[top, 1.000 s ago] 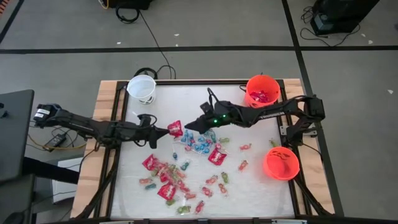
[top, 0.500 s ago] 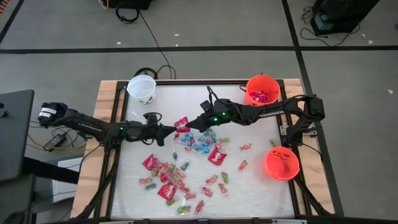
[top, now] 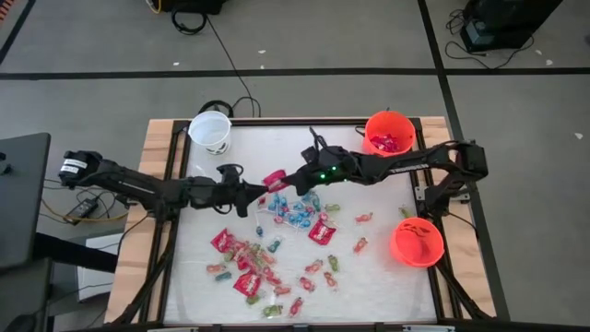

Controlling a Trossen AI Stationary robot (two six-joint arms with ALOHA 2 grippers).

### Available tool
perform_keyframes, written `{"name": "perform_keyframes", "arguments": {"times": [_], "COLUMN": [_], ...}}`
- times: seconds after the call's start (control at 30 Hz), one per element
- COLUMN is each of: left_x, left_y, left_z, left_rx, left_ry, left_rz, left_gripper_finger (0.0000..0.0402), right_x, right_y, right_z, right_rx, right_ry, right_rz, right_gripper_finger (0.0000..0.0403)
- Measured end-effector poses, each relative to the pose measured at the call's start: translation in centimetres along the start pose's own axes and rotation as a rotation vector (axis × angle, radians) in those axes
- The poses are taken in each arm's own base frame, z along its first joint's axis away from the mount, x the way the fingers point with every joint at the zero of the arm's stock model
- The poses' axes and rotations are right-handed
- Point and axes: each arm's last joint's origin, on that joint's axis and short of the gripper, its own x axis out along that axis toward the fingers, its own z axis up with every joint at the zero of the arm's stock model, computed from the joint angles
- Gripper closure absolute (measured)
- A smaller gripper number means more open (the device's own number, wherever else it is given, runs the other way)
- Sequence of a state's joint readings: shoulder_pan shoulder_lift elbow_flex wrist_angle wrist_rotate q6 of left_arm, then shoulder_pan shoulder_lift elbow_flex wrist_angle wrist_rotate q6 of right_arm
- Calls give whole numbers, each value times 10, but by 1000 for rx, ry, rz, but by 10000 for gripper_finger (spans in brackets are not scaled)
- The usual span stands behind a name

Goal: Sort candy by brand, put in halloween buckets
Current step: Put the red candy into the top orange bucket

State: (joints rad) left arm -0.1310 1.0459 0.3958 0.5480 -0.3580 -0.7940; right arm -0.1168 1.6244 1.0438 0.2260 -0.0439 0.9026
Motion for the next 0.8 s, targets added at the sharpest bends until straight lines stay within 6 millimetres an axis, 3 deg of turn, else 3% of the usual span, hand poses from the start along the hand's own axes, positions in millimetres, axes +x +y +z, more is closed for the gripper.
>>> {"name": "perform_keyframes", "arguments": {"times": [0.27, 0.53, 0.63, 0.8], "left_x": [-24, -41, -42, -44], "left_y": [7, 21, 22, 24], "left_z": [2, -5, -6, -7], "left_rx": [-18, -113, -114, -107], "left_ry": [155, 336, 340, 365], "left_rz": [72, 191, 203, 226], "left_gripper_finger": [287, 276, 276, 276], "right_x": [-74, -163, -181, -193], "right_y": [-1, -19, -31, -48], "right_z": [21, 32, 35, 44], "right_rx": [-167, -209, -202, -175], "right_ry": [-61, -69, -61, -46], "right_rz": [-392, -795, -936, -1070], "right_gripper_finger": [400, 401, 401, 401]}}
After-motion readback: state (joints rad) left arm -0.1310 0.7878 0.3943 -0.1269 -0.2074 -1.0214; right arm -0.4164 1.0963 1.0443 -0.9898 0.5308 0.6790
